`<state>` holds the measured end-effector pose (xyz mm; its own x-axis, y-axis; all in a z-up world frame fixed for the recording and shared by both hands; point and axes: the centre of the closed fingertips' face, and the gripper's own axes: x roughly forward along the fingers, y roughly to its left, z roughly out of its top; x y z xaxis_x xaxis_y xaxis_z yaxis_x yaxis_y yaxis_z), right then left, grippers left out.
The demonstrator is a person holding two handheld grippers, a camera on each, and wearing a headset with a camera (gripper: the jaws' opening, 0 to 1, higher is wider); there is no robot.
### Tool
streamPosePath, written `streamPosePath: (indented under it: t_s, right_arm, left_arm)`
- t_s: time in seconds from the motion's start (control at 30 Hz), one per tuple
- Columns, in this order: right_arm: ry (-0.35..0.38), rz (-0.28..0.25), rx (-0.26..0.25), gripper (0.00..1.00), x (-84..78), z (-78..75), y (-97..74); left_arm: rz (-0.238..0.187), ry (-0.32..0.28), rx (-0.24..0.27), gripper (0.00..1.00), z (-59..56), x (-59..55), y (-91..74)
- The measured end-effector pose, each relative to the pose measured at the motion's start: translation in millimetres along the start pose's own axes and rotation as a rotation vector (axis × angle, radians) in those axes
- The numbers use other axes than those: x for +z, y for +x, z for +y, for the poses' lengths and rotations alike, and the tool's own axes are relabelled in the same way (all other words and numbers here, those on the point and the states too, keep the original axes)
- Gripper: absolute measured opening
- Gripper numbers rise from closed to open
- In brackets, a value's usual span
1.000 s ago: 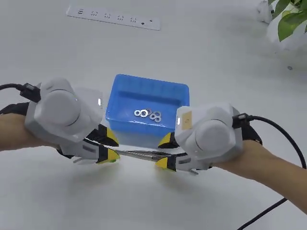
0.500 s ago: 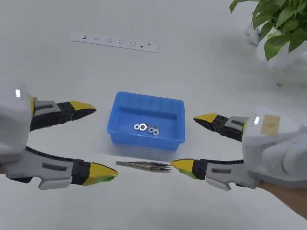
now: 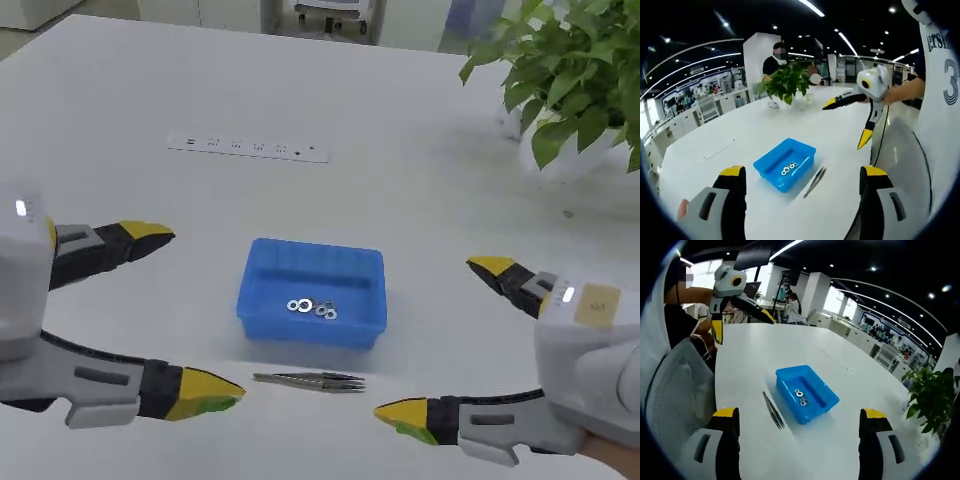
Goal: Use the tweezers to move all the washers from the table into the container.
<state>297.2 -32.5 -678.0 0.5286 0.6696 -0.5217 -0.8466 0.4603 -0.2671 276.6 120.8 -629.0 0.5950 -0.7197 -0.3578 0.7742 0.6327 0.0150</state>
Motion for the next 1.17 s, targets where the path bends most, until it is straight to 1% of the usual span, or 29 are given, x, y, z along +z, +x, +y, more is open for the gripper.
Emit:
streamPosePath:
  t_s: [0.03,0.07,0.1,0.13,0.17,0.27,0.33,0.4,0.6,0.7,0.73,0.8,0.87,0.93,1.03,1.07,1.17]
  right_arm:
    - [-0.002,-0.003,-0.001,1.00,1.4,1.1,-2.7]
    - [-0.005,-0.006,0.002,1.00,2.3,2.0,-3.6]
    - [-0.009,-0.005,0.005,1.00,3.2,3.6,-5.8]
    - [-0.011,-0.005,0.005,1.00,3.5,4.0,-6.3]
    - [-0.018,-0.006,0.003,1.00,4.5,4.8,-7.9]
    - [-0.021,-0.008,-0.001,1.00,4.9,5.4,-9.7]
    - [-0.016,0.004,-0.004,1.00,1.2,5.9,-9.5]
    - [-0.005,0.015,0.005,1.00,-2.2,8.1,-9.3]
    - [0.006,0.017,0.016,1.00,-1.6,13.9,-11.5]
    - [0.012,0.013,0.020,1.00,1.0,16.6,-11.9]
    - [0.012,0.013,0.022,1.00,1.5,17.4,-12.0]
    - [0.007,0.013,0.025,1.00,2.6,18.3,-12.3]
    - [0.010,0.011,0.028,1.00,4.0,18.7,-12.8]
    - [0.013,0.008,0.029,1.00,6.0,19.2,-13.2]
    - [0.011,0.006,0.028,1.00,7.3,19.5,-13.3]
    - [0.012,0.005,0.026,1.00,7.5,19.4,-13.3]
    - [0.013,0.010,0.024,1.00,6.5,18.8,-13.0]
  left_arm:
    - [-0.031,-0.002,0.006,1.00,0.1,5.6,-1.4]
    - [-0.047,-0.005,0.012,1.00,0.7,8.8,-2.6]
    - [-0.018,0.005,0.016,1.00,-2.2,5.7,-5.2]
    - [0.000,0.022,0.023,0.99,-3.7,3.3,-6.4]
    - [0.005,0.030,0.024,0.99,-4.5,2.6,-7.5]
    - [0.000,0.036,0.022,0.99,-8.8,3.6,-13.3]
    - [-0.001,0.034,0.031,0.99,-8.6,3.4,-16.5]
    - [0.007,0.038,0.038,0.99,-8.6,1.5,-19.7]
    - [0.060,0.072,0.047,0.99,-11.8,-9.3,-27.7]
    - [0.071,0.070,0.053,0.99,-12.6,-12.2,-29.5]
    - [0.069,0.064,0.054,0.99,-12.9,-12.0,-30.2]
    - [0.045,0.044,0.054,0.99,-14.1,-7.8,-32.0]
    - [0.035,0.037,0.061,0.99,-13.2,-5.5,-32.3]
    - [0.038,0.042,0.066,0.99,-12.8,-4.9,-32.1]
    - [0.059,0.063,0.068,0.99,-12.7,-7.3,-31.0]
    - [0.063,0.060,0.068,0.99,-12.6,-7.4,-30.7]
    - [0.030,0.036,0.047,0.99,-15.8,-0.5,-30.0]
